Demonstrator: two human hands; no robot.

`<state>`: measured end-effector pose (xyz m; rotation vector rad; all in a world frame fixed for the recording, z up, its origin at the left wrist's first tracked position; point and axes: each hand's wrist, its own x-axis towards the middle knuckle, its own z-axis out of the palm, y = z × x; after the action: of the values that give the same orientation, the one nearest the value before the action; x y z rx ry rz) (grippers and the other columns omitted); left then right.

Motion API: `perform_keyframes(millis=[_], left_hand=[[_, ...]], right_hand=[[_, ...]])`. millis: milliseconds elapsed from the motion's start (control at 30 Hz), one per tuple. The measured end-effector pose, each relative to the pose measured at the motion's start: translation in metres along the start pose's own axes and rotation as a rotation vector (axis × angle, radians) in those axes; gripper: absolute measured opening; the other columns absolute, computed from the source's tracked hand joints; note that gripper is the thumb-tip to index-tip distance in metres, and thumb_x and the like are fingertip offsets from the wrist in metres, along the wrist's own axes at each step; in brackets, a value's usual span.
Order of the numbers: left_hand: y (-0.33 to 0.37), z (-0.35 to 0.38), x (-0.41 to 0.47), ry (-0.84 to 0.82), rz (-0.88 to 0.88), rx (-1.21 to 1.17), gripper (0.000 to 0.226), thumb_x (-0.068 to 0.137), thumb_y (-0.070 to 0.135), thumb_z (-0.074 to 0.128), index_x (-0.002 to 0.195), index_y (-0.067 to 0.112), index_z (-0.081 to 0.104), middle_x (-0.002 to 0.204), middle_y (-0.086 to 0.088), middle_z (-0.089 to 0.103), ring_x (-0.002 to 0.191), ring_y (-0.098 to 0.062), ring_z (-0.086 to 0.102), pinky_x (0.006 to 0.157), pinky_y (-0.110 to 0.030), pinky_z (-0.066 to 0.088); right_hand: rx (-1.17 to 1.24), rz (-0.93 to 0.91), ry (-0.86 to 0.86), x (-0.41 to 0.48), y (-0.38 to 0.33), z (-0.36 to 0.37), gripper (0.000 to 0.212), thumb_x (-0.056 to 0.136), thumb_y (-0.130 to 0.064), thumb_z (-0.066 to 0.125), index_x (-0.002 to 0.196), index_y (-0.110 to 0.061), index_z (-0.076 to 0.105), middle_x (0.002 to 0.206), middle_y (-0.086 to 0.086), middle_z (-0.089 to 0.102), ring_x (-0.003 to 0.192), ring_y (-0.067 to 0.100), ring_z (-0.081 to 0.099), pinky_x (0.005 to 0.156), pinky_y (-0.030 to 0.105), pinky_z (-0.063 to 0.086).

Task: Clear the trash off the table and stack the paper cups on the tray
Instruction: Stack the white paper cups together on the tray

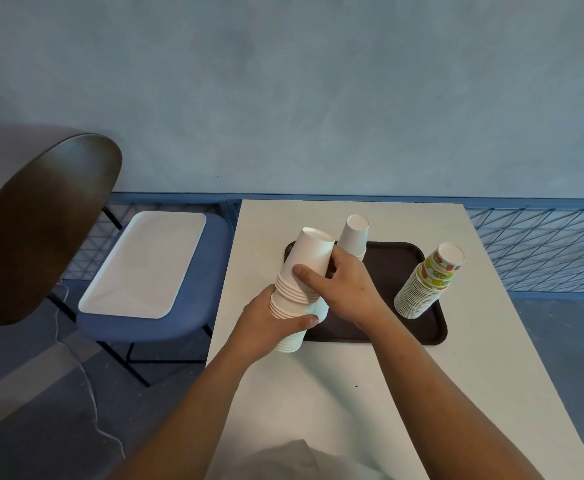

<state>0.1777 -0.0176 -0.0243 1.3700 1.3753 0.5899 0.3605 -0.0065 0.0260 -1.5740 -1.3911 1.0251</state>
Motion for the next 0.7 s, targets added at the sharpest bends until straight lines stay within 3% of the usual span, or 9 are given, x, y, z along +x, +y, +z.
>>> perform_keyframes(millis=[133, 233, 333, 500, 633, 700], left_hand=[[-0.004, -0.001, 0.002, 0.014, -0.032, -0.009, 0.077, 0.054, 0.062, 0.094, 0.12, 0.038, 0.064, 0.112, 0.015, 0.075, 0.105, -0.01, 0.071, 0.093, -0.042, 0.059], [-0.008, -0.002, 0.004, 0.035, -0.053, -0.016, 0.08, 0.052, 0.062, 0.094, 0.121, 0.037, 0.062, 0.113, 0.014, 0.074, 0.106, -0.011, 0.07, 0.091, -0.04, 0.058], [-0.009, -0.004, 0.004, 0.046, -0.052, -0.029, 0.074, 0.062, 0.052, 0.096, 0.124, 0.034, 0.06, 0.114, 0.012, 0.072, 0.106, -0.012, 0.069, 0.086, -0.033, 0.056], [-0.014, -0.007, 0.009, 0.06, -0.053, -0.049, 0.077, 0.064, 0.054, 0.094, 0.129, 0.035, 0.058, 0.117, 0.012, 0.071, 0.107, -0.014, 0.069, 0.09, -0.036, 0.057], [-0.017, -0.009, 0.013, 0.083, -0.069, -0.083, 0.07, 0.065, 0.049, 0.096, 0.124, 0.034, 0.061, 0.113, 0.011, 0.073, 0.105, -0.011, 0.07, 0.088, -0.034, 0.057], [-0.017, -0.009, 0.014, 0.086, -0.079, -0.089, 0.067, 0.067, 0.046, 0.096, 0.123, 0.034, 0.062, 0.112, 0.011, 0.073, 0.104, -0.011, 0.07, 0.089, -0.034, 0.058]], right_hand=[[0.106, 0.057, 0.096, 0.005, 0.0, -0.002, 0.052, 0.074, -0.063, 0.076, 0.102, -0.019, 0.065, 0.093, -0.002, 0.072, 0.088, 0.015, 0.07, 0.079, 0.039, 0.06], [0.342, 0.145, 0.174, 0.014, 0.008, -0.004, 0.051, 0.072, -0.06, 0.077, 0.1, -0.018, 0.07, 0.096, 0.006, 0.075, 0.095, 0.025, 0.073, 0.086, 0.053, 0.06], [0.49, 0.224, 0.263, 0.025, 0.024, -0.008, 0.054, 0.072, -0.061, 0.079, 0.104, -0.018, 0.072, 0.101, 0.006, 0.076, 0.102, 0.03, 0.072, 0.09, 0.056, 0.059], [0.16, 0.237, 0.358, 0.029, 0.055, -0.003, 0.045, 0.083, -0.05, 0.077, 0.115, -0.023, 0.061, 0.103, -0.007, 0.071, 0.095, 0.011, 0.068, 0.085, 0.038, 0.059], [-0.014, 0.192, 0.258, 0.03, 0.082, 0.015, 0.049, 0.078, -0.047, 0.081, 0.113, -0.023, 0.057, 0.101, -0.01, 0.067, 0.094, 0.009, 0.066, 0.074, 0.026, 0.052], [-0.081, 0.15, 0.211, 0.031, 0.094, 0.025, 0.05, 0.076, -0.044, 0.082, 0.115, -0.025, 0.057, 0.103, -0.011, 0.067, 0.095, 0.009, 0.065, 0.076, 0.025, 0.051]])
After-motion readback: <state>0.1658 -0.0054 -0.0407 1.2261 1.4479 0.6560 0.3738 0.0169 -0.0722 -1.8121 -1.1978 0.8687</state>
